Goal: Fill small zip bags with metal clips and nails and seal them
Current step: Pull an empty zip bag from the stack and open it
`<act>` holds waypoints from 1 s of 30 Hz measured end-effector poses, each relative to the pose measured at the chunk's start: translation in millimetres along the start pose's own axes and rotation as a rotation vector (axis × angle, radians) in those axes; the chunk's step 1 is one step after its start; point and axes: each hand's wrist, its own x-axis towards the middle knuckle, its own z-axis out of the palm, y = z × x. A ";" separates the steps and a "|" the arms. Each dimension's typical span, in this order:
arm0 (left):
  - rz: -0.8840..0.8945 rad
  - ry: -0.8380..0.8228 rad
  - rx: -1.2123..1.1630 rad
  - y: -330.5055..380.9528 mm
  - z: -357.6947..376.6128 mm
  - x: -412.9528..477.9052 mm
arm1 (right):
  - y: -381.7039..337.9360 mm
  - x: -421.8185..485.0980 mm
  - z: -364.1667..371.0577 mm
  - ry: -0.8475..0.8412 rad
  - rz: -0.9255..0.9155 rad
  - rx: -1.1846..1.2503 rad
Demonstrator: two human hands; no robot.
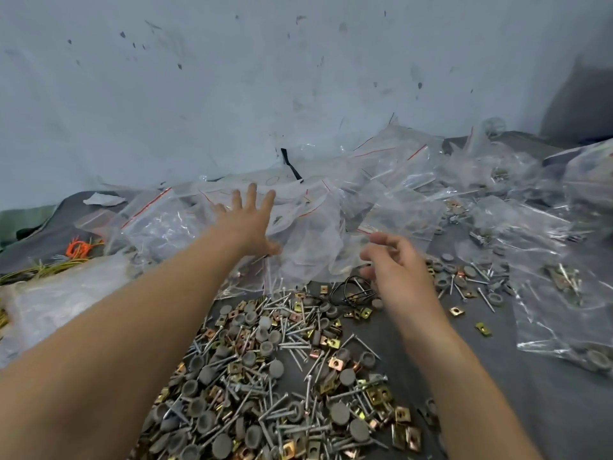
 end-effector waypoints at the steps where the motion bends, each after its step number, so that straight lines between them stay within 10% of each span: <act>1: -0.014 -0.032 0.013 -1.8 3.5 10.3 | 2.8 2.7 -0.7 -0.002 0.010 -0.007; 17: 0.059 -0.267 -0.116 22.1 13.6 111.6 | 19.7 28.8 -29.7 0.076 0.032 -0.044; 30: 0.249 0.283 -0.158 41.9 -9.9 1.5 | 9.0 9.4 0.7 -0.008 0.031 -0.034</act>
